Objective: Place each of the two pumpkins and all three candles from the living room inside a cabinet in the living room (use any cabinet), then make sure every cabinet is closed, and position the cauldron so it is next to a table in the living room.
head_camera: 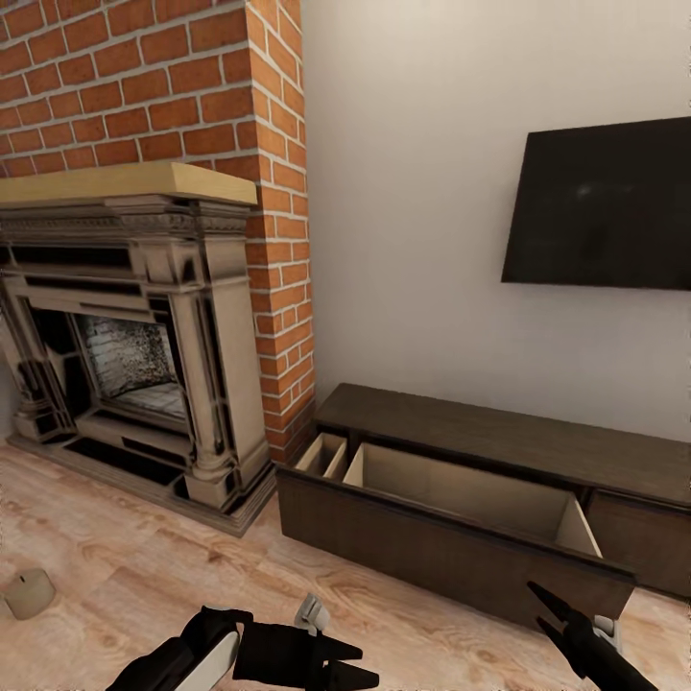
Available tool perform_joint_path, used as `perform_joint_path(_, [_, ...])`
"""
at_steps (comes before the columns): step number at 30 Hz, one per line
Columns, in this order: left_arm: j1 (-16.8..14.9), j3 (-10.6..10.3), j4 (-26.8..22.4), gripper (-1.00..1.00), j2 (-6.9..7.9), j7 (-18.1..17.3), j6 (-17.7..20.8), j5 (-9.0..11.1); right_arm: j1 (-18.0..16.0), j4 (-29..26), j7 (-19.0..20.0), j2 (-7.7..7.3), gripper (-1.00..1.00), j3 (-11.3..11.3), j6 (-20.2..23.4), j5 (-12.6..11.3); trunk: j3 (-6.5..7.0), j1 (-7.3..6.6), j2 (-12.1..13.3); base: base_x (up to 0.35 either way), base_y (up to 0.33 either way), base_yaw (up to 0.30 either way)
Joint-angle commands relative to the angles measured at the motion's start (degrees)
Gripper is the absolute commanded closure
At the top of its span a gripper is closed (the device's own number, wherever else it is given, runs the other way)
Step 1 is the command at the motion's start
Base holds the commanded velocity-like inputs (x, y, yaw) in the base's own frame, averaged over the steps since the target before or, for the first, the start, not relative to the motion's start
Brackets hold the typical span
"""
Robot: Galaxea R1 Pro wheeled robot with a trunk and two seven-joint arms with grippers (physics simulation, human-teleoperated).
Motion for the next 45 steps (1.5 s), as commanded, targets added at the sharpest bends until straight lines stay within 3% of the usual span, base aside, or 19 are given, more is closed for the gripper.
perform_joint_path(1, [-0.06, -0.18, -0.02, -1.00, 0.05, 0.10, 0.46, 0.57, -0.03, 0.03, 0.07, 0.00, -1.00, -0.08, 0.43, -0.16, 0.12, -0.25, 0.39, -0.172, 0.000, 0.000])
perform_joint_path(9, [-0.06, -0.20, -0.02, -1.00, 0.05, 0.10, 0.46, 0.69, -0.03, 0.04, 0.07, 0.01, -1.00, -0.08, 0.39, 0.77, 1.56, -2.01, 3.59, -0.103, 0.000, 0.000])
perform_joint_path(45, [-0.07, -0.22, -0.09, -1.00, 0.05, 0.03, 0.46, 0.85, -0.03, 0.12, 0.07, 0.01, -1.00, -0.08, 0.39, 0.83, 8.02, -9.91, 18.03, -0.023, 0.002, 0.005])
